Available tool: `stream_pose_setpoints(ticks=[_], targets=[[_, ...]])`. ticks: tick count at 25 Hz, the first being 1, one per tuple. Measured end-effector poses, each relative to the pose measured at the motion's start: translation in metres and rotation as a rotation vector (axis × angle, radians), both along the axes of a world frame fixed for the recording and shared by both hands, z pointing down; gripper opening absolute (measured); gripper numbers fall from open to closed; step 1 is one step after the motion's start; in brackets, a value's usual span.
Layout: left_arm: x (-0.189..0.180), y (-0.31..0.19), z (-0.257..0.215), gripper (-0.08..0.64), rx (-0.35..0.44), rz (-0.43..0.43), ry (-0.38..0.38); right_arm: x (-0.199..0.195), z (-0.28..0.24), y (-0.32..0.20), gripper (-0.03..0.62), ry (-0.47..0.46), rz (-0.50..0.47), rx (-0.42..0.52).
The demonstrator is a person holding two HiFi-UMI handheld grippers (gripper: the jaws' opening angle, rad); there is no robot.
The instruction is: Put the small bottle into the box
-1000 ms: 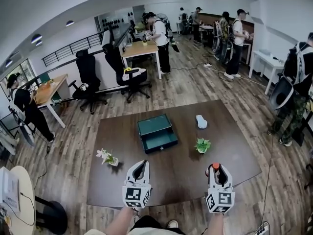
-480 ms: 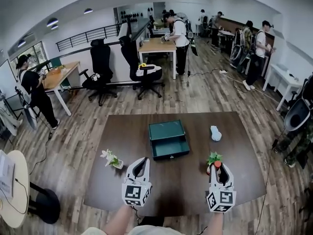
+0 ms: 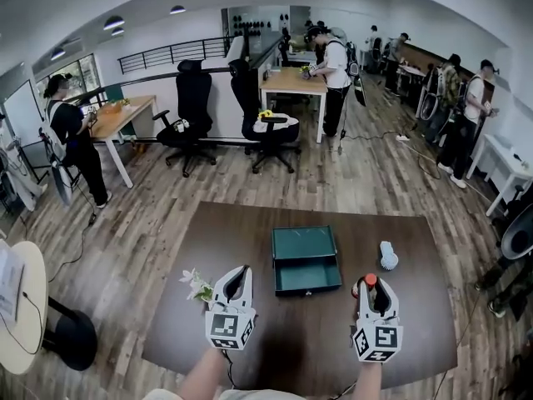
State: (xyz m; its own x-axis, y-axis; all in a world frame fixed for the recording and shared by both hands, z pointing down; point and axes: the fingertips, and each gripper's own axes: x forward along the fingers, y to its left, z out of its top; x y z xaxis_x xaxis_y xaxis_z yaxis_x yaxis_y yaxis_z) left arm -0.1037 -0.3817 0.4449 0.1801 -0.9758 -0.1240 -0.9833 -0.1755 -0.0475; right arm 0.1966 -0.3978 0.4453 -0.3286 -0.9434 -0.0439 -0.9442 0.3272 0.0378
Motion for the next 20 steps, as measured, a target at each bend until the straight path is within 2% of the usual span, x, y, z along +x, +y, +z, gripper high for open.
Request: stream_pose_setpoints(ticks=[12,20], targets=[[-0.009,-0.012,0.019,0.002,-0.055,-0.014,-0.011,-0.012,0.028,-0.029,0.132,0.009,-0.032,-0.067],[-0.021,-0.023,0.053,0.003,-0.129,-0.027,0.002,-0.051,0.059,-0.064,0.132,0.027,-0.092,-0.132]])
